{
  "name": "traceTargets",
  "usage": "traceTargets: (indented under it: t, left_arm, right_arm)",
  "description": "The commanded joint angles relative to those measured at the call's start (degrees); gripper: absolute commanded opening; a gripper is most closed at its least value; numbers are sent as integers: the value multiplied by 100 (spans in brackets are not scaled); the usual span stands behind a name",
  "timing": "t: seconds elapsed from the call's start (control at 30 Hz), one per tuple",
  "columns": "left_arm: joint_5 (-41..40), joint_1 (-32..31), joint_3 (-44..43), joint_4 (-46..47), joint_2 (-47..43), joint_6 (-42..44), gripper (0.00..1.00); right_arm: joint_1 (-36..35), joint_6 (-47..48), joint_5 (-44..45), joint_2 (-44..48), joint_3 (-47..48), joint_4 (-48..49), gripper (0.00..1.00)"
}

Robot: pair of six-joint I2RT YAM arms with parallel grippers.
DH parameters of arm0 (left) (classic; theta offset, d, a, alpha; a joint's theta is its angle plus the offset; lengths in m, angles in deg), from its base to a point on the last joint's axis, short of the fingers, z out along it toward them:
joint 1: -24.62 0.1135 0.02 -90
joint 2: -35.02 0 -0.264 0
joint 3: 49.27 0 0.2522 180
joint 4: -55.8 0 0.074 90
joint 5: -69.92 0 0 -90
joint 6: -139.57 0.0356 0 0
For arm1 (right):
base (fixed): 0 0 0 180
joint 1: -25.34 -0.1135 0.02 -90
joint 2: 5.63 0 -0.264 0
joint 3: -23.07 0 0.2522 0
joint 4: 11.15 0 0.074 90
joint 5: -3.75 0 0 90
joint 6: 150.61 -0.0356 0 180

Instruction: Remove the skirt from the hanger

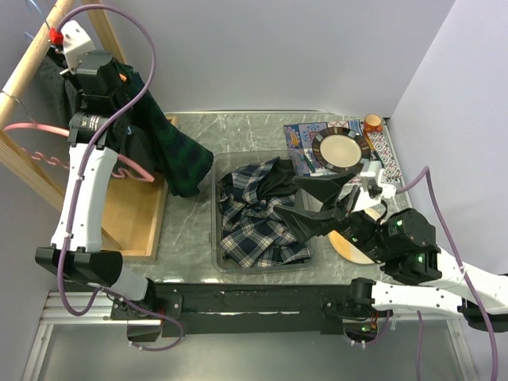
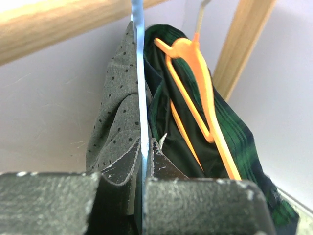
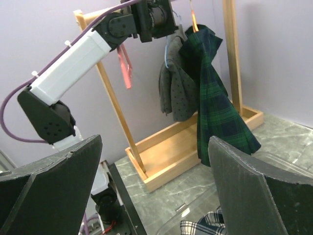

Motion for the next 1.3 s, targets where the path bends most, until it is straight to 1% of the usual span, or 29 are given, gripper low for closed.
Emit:
traceTargets:
  t: [0.0, 0.1, 0.23, 0.33, 0.4, 0.5, 0.53, 0.63, 0.67, 0.73, 0.83, 0.87, 0.9, 0.93, 0.97, 1.0, 1.07, 1.17, 1.2, 1.23, 1.27]
  left_arm:
    - [387, -189, -290, 130, -502, 202, 1]
    - [589, -251, -79, 113, -757, 150, 1]
    - [590, -356, -211, -291, -942, -8, 1]
    - [449, -488, 95, -72, -1258, 97, 1]
    - [467, -497, 97, -54, -1364, 141, 1]
    - [616, -497, -227, -229, -1312, 141, 1]
    - [668, -497, -498, -491, -1285, 115, 1]
    - [704, -497, -939, -1089, -1250, -113, 1]
    - [756, -497, -949, -1178, -1302, -175, 1]
    - [967, -497, -740, -1206, -1557, -281, 1]
    - [1791, -497, -415, -1013, -1961, -281, 1]
    - [2255, -497, -361, -917, -2058, -298, 1]
    - [2495, -497, -317, -907, -2189, -316, 1]
    - [2636, -497, -369, -950, -2225, -342, 1]
    - [2681, -497, -447, -1229, -2234, -403, 1]
    - [2673, -506, -709, -1397, -2182, -517, 1]
    - [2690, -497, -878, -1653, -2164, -579, 1]
    - [3032, -497, -783, -1654, -2400, -737, 1]
    - [3259, -497, -730, -1628, -2454, -834, 1]
    - [3366, -497, -721, -1627, -2489, -869, 1]
    - [3480, -497, -729, -1636, -2550, -913, 1]
  right_arm:
    - [-29, 114, -396, 359, -280, 622, 96]
    - [-29, 35, -214, 359, -238, 544, 96]
    - [-29, 35, -54, 315, -140, 333, 96]
    - [-29, 0, 33, 359, -202, 315, 96]
    - [-29, -79, 86, 368, -202, 280, 96]
    - [-29, -176, 86, 368, -184, 262, 96]
    - [-29, -194, 78, 377, -184, 280, 96]
    - [-29, -220, 60, 333, -140, 289, 96]
    - [-29, -220, 60, 281, -114, 245, 95]
    - [-29, -212, 77, 228, -18, 175, 96]
    - [-20, -264, 148, 61, 132, -10, 96]
    - [-29, -299, 183, 26, 219, -97, 96]
    - [-29, -325, 287, -10, 255, -142, 96]
    - [-29, -361, 341, -71, 299, -185, 96]
    - [-29, -387, 393, -98, 360, -256, 96]
    - [-29, -387, 429, -115, 378, -265, 95]
    - [-29, -413, 446, -133, 378, -248, 95]
    - [-29, -457, 438, -177, 431, -300, 96]
    - [-20, -484, 473, -203, 457, -335, 95]
    - [-29, -519, 647, -264, 510, -335, 96]
    - [-29, -754, 849, -317, 675, -570, 95]
